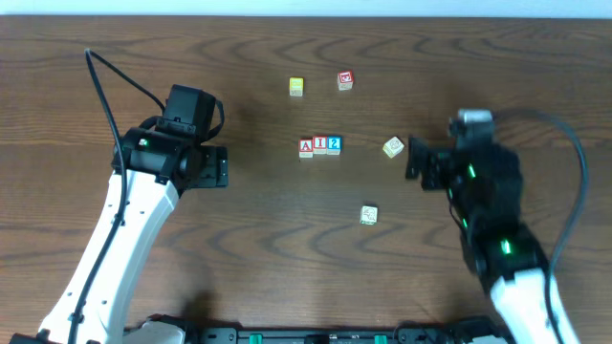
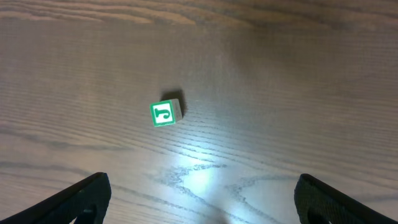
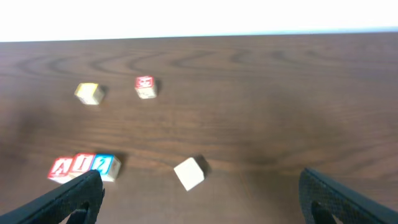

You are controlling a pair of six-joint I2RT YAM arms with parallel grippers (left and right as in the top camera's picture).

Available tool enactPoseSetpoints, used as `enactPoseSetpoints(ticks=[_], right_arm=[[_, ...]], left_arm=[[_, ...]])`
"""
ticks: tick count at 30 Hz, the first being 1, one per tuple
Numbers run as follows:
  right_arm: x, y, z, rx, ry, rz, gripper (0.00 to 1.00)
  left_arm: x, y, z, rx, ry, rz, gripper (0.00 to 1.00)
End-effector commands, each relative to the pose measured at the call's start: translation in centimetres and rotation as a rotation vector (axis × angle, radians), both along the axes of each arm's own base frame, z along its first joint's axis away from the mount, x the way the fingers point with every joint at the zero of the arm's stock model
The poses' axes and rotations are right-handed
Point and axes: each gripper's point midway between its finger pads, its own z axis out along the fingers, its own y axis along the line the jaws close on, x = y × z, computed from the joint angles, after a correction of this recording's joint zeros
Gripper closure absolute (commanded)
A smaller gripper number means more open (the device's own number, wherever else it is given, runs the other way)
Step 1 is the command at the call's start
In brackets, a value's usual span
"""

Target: Spell out Ai2

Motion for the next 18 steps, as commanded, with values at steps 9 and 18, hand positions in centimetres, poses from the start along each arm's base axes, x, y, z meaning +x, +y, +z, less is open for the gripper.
enactPoseSetpoints(ticks=[9, 18], right_arm=[[-5.3, -1.4, 0.8, -0.011, -0.267, 0.120, 0.01], [-6.3, 0.0, -1.8, -0.001, -0.279, 0.212, 0.01]], left_arm=[[0.0, 0.1, 0.0, 0.009, 0.007, -0.013, 0.05], [0.0, 0.1, 0.0, 0.009, 0.007, -0.013, 0.04]])
